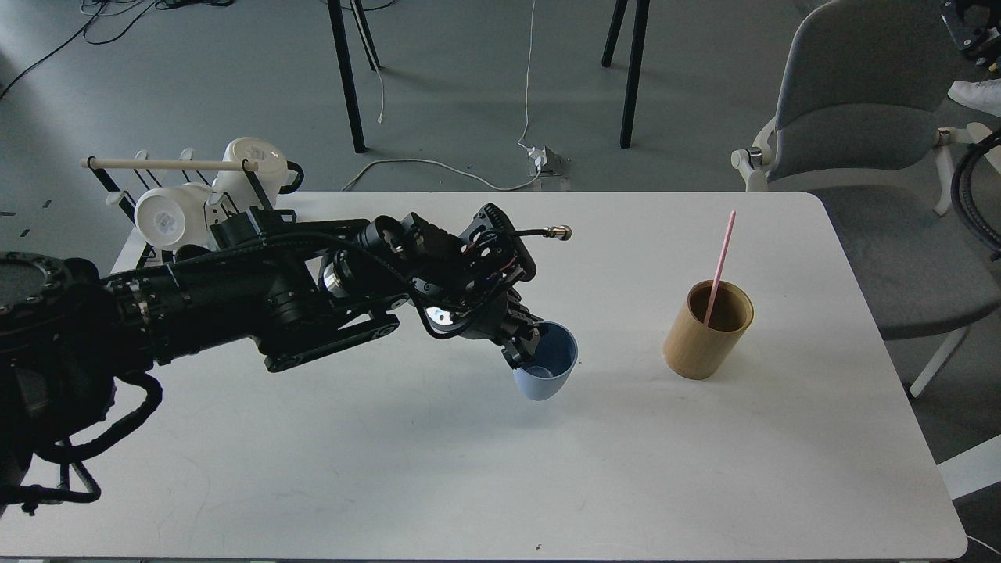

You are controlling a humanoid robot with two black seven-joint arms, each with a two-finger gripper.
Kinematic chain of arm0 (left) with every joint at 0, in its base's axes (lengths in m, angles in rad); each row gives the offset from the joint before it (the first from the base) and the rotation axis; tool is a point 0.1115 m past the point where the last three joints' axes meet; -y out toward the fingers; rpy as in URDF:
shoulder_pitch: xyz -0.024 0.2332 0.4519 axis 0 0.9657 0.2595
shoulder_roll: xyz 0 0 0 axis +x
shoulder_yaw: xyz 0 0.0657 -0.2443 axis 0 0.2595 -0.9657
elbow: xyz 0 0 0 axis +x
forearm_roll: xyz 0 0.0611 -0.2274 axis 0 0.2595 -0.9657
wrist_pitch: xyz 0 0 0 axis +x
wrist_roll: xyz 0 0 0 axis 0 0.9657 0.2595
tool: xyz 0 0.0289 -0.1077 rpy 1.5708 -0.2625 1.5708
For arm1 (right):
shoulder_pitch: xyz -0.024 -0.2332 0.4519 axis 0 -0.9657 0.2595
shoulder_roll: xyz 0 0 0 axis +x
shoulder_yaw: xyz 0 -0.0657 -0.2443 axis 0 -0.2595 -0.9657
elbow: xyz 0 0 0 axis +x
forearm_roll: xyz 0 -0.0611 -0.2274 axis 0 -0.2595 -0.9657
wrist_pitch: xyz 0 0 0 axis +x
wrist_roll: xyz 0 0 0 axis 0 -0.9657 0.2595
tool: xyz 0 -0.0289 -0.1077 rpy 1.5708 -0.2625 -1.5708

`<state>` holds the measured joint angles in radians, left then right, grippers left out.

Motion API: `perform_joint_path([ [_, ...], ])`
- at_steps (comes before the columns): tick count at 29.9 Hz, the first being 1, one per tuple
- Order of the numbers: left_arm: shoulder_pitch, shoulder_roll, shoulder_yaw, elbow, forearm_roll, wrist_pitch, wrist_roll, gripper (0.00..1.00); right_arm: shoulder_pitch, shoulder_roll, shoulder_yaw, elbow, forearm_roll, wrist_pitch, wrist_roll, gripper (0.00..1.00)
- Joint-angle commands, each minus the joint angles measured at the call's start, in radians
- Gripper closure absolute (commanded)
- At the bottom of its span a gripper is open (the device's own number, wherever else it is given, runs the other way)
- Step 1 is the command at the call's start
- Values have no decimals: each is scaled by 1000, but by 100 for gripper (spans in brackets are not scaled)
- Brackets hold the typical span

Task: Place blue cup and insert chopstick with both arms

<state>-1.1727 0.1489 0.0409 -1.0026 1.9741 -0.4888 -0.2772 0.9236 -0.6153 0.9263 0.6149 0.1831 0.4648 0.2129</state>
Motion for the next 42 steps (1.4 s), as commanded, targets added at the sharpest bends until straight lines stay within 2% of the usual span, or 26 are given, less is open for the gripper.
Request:
perform_joint_path([
  [1,5,-23,0,44,0,0,3,98,-2,0,0,0,-1,-1,0,0],
  [13,54,-25,-10,51,0,0,4,92,-28,0,-1,6,1,-1,-1,0],
  [15,54,-23,-12,50,-3,0,3,89,-37,-3,0,6,1,0,0,0],
  [18,50,-12,-13,48,-8,0,3,70,-46,-18,-1,8,1,0,0,0],
  [21,47,0,-36,39,-14,0,-7,68,-54,-35,-1,20,1,0,0,0],
  [25,53,49,-140,33,-18,0,-14,66,-74,-60,-4,60,-1,-3,0,0],
  [27,56,78,-200,28,-64,0,-16,61,-100,-95,-15,126,-8,-26,0,0],
  [29,62,98,-263,28,-173,0,-13,45,-121,-153,-61,222,-40,-82,5,0],
  [31,73,103,-349,36,-349,0,-7,18,-124,-207,-105,325,-92,-144,11,0],
  [32,76,106,-399,39,-460,0,-5,11,-124,-228,-121,371,-126,-165,11,0],
  [36,79,149,-504,59,-860,0,-4,0,-126,-285,-146,495,-270,-219,11,0],
  [39,79,169,-552,132,-1108,0,-4,0,-124,-329,-161,569,-411,-253,3,0],
  [42,82,172,-607,258,-1340,0,-11,0,-123,-360,-193,647,-552,-281,-3,0],
])
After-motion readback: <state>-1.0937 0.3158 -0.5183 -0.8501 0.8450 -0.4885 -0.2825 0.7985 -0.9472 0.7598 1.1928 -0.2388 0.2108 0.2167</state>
